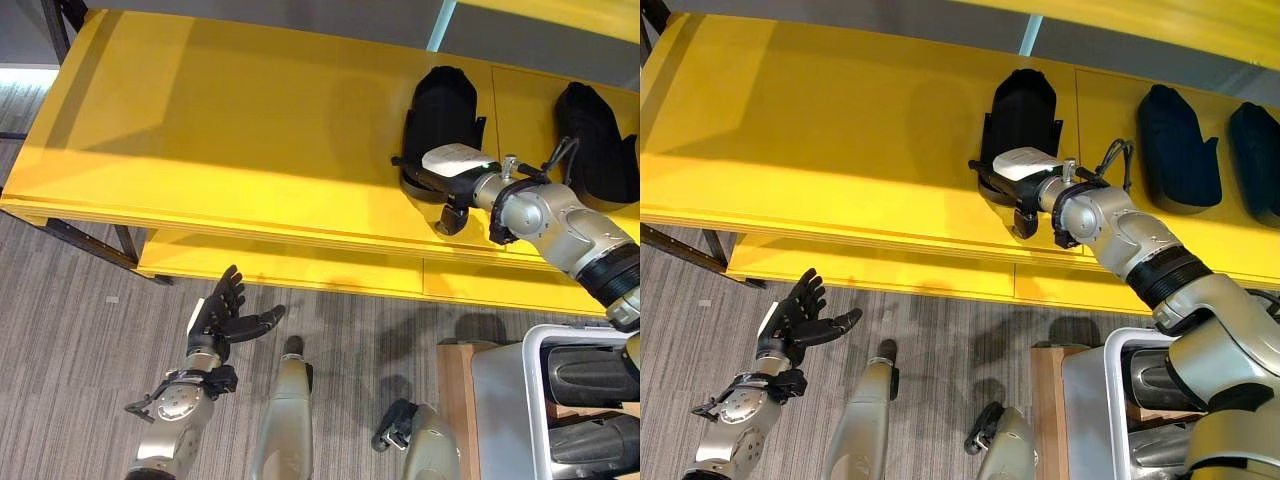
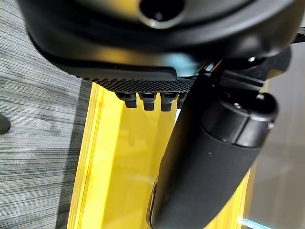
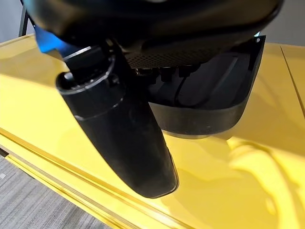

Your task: Move parts from the plastic box to the shelf.

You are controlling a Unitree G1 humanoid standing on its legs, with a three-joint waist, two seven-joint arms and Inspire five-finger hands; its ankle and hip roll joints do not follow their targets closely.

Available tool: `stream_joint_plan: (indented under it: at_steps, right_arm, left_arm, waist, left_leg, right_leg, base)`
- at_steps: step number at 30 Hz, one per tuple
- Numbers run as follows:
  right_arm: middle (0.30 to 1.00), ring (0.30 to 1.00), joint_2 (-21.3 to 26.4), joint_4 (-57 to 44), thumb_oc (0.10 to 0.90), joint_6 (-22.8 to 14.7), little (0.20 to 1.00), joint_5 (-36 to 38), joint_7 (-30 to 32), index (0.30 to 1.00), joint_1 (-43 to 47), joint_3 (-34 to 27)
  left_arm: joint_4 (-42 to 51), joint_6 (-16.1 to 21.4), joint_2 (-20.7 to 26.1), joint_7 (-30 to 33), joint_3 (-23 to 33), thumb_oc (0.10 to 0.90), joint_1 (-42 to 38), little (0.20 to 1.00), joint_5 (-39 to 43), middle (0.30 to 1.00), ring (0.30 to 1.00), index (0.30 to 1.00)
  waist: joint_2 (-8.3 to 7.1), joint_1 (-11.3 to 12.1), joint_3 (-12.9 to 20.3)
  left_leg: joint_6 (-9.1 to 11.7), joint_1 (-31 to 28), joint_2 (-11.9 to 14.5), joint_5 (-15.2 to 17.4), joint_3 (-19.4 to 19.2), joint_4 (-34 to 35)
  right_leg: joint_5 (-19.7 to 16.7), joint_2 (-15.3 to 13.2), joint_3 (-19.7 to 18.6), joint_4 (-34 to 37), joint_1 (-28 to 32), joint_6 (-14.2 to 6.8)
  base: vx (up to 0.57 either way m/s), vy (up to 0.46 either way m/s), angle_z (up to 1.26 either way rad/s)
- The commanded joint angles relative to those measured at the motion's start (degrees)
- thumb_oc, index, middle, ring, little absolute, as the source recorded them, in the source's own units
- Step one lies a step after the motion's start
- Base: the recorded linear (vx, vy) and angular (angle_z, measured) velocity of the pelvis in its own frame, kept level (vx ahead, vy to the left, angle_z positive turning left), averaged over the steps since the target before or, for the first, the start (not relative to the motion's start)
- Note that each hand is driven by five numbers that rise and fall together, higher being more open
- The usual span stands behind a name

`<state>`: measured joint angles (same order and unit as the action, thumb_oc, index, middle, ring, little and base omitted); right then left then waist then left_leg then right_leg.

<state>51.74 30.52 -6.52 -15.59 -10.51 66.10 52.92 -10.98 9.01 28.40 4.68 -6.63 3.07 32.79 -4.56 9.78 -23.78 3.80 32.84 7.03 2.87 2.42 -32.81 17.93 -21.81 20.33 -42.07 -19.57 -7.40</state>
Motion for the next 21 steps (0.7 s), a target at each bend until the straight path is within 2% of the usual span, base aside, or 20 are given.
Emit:
stream_joint_plan:
  at_steps: [1,21]
  right_arm:
    - [1.000,1.000,1.86,-1.43,0.900,-1.61,1.000,0.67,1.08,1.000,1.31,-2.47]
    - [1.000,1.000,7.95,3.39,0.900,-0.50,1.000,-1.04,3.97,1.000,-1.06,-6.54]
  left_arm:
    - [3.96,5.46,1.96,0.27,3.02,0.900,-2.09,1.000,-2.50,1.000,1.000,1.000]
    - [3.67,5.57,2.32,0.19,3.79,0.900,-1.05,1.000,-2.43,1.000,1.000,1.000]
  waist:
    - [-0.75,1.02,2.44]
    - [-0.69,0.35,1.93]
  left_leg:
    - [3.59,-3.89,5.04,9.87,3.56,-5.38]
    - [3.64,-3.72,5.31,10.46,3.35,-6.06]
  right_leg:
    - [-7.11,0.20,-2.99,2.55,-1.58,-1.42]
    - [-6.91,0.31,-3.13,1.91,-1.93,-1.70]
  base:
    - [0.00,0.000,0.00]
    - [0.00,0.000,0.00]
